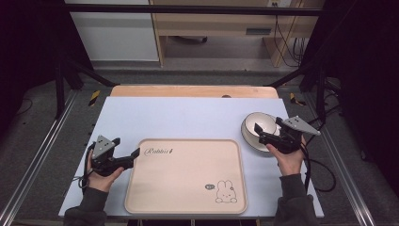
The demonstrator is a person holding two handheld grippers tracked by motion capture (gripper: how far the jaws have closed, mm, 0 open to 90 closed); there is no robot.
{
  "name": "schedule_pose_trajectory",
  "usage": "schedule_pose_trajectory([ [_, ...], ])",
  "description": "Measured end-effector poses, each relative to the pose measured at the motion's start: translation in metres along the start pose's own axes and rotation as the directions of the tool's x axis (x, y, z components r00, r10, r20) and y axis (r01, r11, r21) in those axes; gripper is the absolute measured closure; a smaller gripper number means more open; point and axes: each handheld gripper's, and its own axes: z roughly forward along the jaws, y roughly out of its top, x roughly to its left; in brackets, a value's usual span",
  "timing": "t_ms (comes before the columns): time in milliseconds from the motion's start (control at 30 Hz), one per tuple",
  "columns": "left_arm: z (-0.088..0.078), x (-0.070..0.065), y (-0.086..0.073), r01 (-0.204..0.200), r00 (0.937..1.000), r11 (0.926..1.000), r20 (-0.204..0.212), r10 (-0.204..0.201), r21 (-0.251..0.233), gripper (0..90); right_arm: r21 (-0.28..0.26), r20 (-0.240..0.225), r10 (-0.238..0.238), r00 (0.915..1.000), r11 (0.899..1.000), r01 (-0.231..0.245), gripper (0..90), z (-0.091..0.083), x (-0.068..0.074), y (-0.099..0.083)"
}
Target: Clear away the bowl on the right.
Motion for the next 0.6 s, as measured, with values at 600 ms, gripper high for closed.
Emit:
schedule_pose_trajectory([
  [600,0.000,0.001,-0.001,0.001,1.0000,1.0000,-0.003,-0.001,-0.003,13.7,0.043,0.062,0.020,0.9979,0.999,-0.023,14.4,0.021,-0.020,0.001],
])
